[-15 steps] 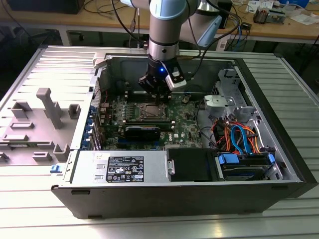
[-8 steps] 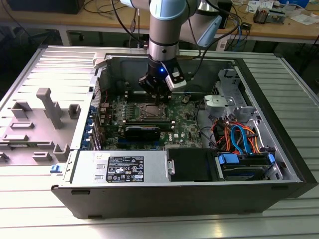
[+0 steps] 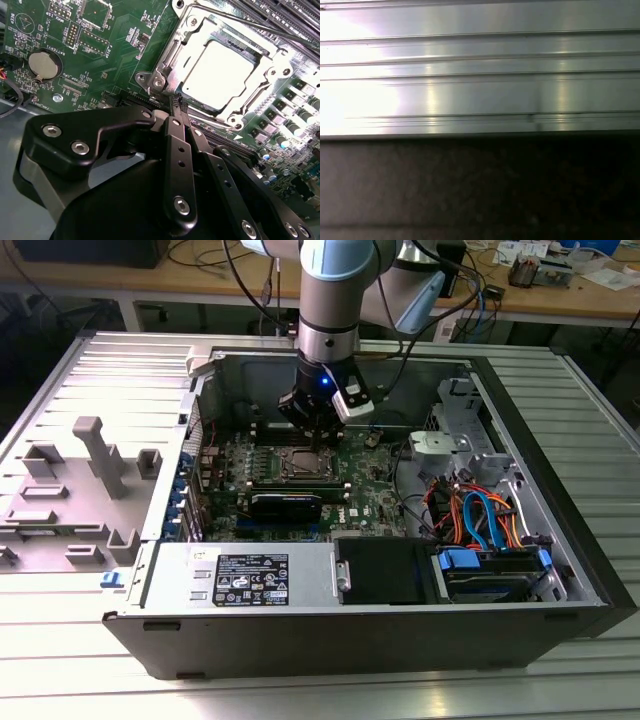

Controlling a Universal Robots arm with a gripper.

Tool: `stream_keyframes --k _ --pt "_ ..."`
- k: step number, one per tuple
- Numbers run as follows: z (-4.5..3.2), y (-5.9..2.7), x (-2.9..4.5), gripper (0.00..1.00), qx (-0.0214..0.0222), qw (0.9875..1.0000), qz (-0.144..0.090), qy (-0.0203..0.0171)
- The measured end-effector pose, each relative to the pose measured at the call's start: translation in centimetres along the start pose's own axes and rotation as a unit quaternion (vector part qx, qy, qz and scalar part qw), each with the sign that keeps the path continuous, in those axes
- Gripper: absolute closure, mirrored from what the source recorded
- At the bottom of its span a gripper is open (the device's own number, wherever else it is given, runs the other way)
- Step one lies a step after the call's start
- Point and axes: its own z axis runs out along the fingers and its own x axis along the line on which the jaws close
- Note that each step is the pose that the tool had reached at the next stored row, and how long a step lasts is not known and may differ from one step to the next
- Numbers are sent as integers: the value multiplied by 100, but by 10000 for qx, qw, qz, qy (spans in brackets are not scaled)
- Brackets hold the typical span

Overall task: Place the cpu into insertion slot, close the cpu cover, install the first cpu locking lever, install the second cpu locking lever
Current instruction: 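Install the first cpu locking lever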

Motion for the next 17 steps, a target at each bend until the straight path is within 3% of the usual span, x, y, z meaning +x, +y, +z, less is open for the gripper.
stream_keyframes --k 17 --pt "-15 0 -1 89 2 10000 0 6"
